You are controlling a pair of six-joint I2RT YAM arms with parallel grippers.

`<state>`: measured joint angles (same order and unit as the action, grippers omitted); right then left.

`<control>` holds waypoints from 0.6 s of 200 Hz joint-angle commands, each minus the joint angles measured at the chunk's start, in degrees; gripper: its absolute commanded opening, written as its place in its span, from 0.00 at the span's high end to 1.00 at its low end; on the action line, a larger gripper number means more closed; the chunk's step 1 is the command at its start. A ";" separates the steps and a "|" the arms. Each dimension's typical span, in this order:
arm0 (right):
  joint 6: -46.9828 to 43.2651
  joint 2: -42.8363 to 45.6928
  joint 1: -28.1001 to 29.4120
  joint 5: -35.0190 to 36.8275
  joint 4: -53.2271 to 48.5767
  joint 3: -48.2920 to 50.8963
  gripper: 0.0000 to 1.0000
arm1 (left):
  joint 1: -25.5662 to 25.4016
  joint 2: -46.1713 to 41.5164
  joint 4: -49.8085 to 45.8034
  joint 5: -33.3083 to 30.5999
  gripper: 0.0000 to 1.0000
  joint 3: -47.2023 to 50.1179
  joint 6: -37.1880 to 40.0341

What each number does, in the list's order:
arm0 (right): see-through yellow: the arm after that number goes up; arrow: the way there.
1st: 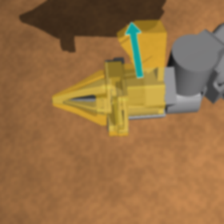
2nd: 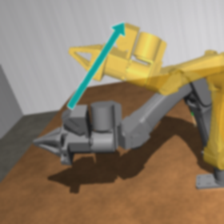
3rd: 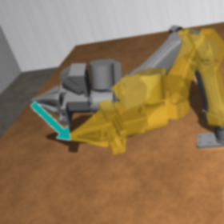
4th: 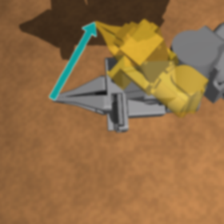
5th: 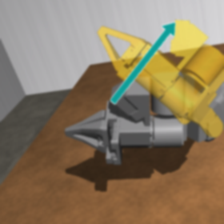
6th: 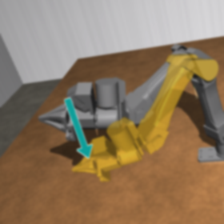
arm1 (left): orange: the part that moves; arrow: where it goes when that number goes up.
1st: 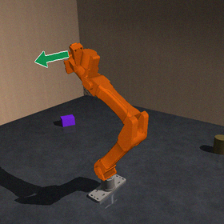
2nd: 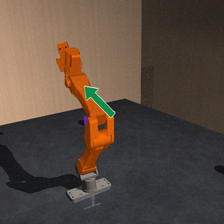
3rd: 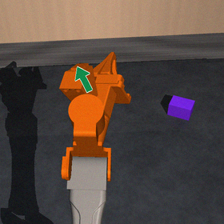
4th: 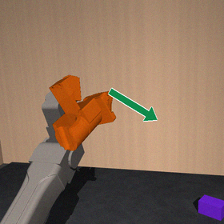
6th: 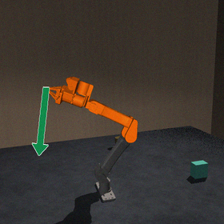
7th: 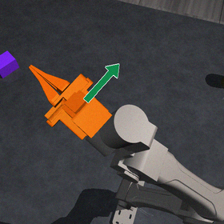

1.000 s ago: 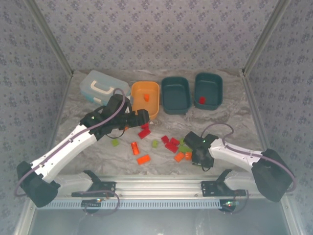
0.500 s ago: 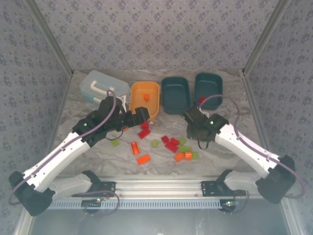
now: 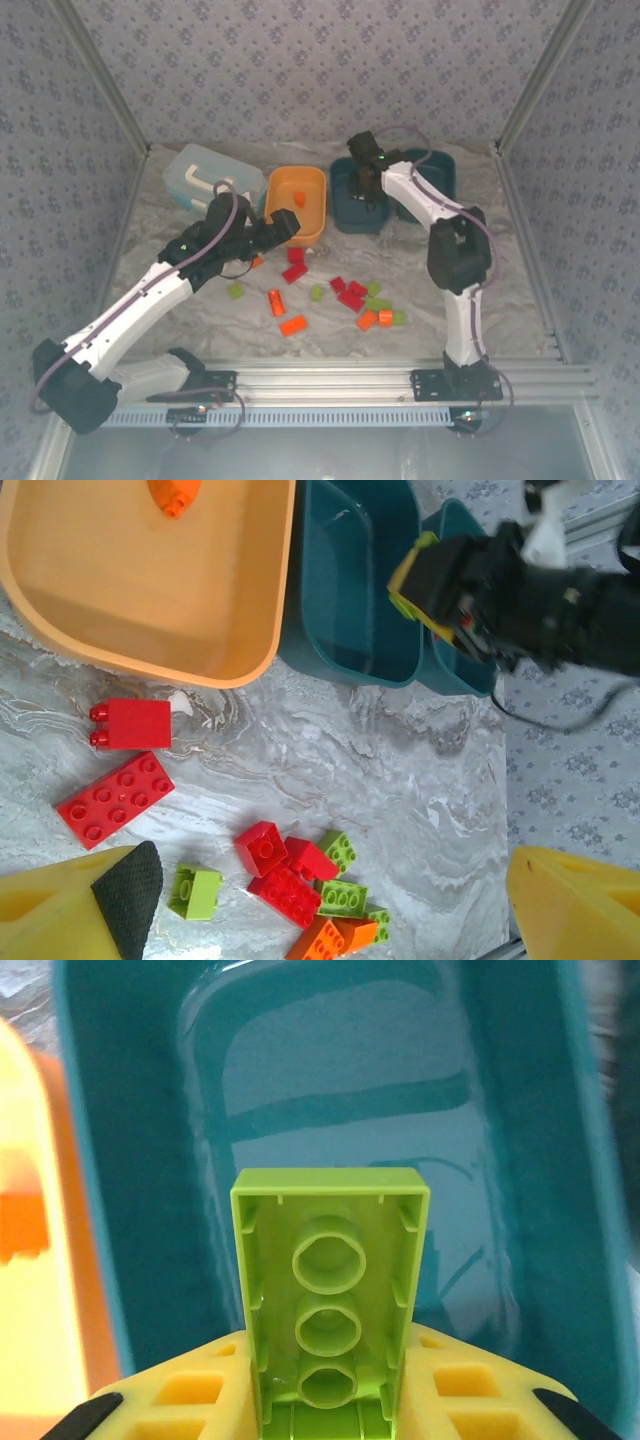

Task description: Sort the legos into containers by color

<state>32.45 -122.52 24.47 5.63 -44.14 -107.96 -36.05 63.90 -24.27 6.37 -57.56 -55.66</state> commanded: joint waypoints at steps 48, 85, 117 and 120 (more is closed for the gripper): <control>-5.29 -16.12 -3.64 -4.74 -3.41 -16.42 0.65 | -0.51 -0.53 0.59 -0.72 0.09 -0.29 0.28; -3.84 -19.68 -4.82 -6.88 -5.22 -18.98 0.64 | -0.56 -0.88 0.03 -1.05 0.09 0.43 0.11; -4.46 -20.67 -4.48 -7.45 -7.20 -22.06 0.56 | -0.61 -2.30 -2.84 -2.98 0.09 0.08 0.20; -4.53 -20.66 -4.44 -7.47 -7.42 -22.41 0.56 | -0.65 -2.52 -3.29 -3.21 0.09 0.00 0.18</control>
<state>28.77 -142.02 19.94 -0.49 -47.70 -126.76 -36.27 63.75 -24.69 5.30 -57.56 -55.61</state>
